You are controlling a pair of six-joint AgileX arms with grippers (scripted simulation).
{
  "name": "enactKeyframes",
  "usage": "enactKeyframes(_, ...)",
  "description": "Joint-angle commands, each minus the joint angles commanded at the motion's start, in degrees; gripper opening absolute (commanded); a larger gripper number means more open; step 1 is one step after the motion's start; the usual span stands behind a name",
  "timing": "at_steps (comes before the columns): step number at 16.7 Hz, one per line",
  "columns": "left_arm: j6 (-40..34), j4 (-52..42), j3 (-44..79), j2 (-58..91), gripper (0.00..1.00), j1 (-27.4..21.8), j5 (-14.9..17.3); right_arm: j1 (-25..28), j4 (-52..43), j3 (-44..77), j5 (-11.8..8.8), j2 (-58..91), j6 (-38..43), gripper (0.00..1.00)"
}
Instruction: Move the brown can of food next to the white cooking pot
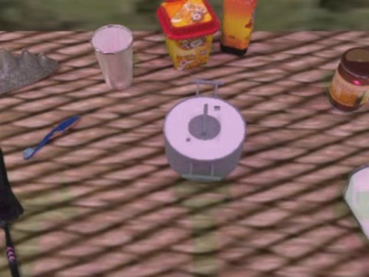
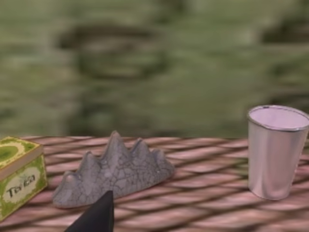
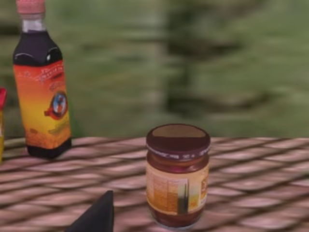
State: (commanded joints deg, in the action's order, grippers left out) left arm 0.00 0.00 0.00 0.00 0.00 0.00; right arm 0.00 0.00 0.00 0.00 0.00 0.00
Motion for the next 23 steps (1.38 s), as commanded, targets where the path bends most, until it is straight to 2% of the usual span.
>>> enactKeyframes(5,0.0,0.0,0.0,0.0,1.00,0.0,0.0,0.2,-1.5,3.2,-0.4,3.0,-0.8,1.00)
enactKeyframes(10,0.0,0.0,0.0,0.0,1.00,0.0,0.0,0.3,-9.8,18.8,-1.6,18.5,-5.0,1.00)
enactKeyframes(15,0.0,0.0,0.0,0.0,1.00,0.0,0.0,-0.3,-23.5,43.5,-2.7,43.6,-11.9,1.00)
enactKeyframes(23,0.0,0.0,0.0,0.0,1.00,0.0,0.0,-1.5,-49.7,91.3,-4.9,91.5,-25.9,1.00)
